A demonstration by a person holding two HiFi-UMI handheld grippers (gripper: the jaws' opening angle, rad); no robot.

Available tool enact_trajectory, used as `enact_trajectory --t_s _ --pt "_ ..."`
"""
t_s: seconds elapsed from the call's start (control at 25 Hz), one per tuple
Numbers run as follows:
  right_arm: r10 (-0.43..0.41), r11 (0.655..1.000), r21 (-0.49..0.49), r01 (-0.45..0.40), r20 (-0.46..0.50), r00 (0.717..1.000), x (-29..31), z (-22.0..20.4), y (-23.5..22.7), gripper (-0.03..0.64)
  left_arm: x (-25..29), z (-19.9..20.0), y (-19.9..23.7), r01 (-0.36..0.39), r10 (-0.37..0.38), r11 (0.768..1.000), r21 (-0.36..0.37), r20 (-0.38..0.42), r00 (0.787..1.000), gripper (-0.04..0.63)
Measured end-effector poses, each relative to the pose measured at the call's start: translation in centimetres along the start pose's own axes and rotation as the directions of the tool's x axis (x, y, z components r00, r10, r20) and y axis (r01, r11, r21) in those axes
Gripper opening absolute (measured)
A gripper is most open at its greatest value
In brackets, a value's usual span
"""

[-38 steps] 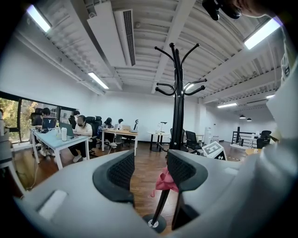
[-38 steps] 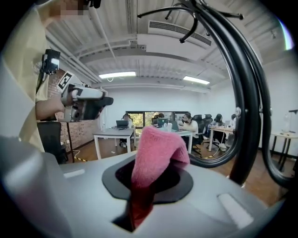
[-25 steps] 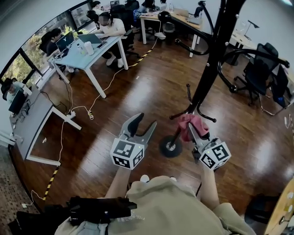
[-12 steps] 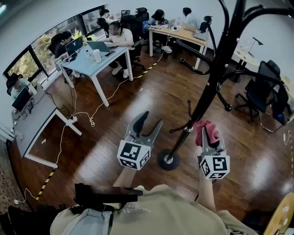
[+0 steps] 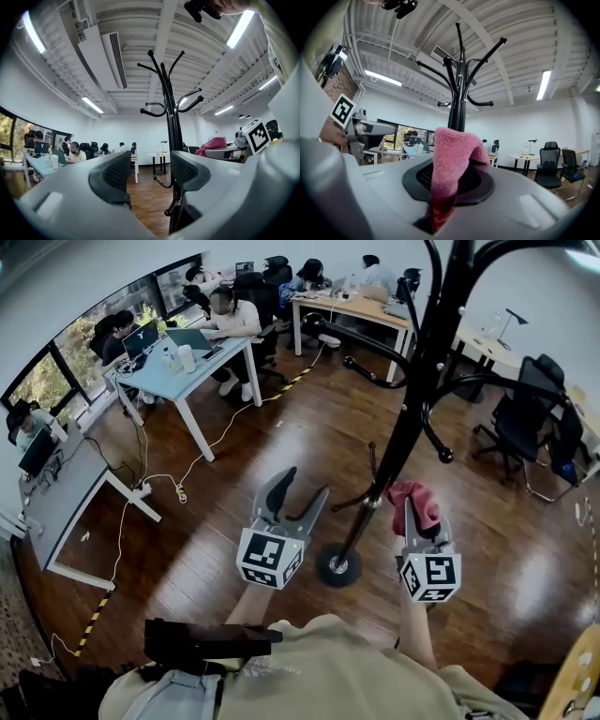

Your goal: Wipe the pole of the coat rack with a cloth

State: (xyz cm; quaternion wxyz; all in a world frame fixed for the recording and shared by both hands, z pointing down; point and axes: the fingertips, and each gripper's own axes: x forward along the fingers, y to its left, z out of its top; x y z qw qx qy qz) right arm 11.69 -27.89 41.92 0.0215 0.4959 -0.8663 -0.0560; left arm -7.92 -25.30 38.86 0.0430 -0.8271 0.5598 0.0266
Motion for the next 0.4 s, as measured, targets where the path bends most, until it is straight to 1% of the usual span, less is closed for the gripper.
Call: enact_trajectory --t_s 0.2,0.4 --pt "-0.006 1.000 -0.006 0.006 -0.003 1.000 -0.4 -0.1 -0.3 0.044 0.6 0.0 -0.9 0.008 -0.008 1.000 0.006 0.001 1.000 0.252" --pt "0.038 0.999 0.007 -0.038 -0.031 0.999 -1.4 -0.7 0.6 0.044 -0.5 -0.9 -1.6 -0.020 0.020 1.000 -0.001 -0.038 0.999 0.258"
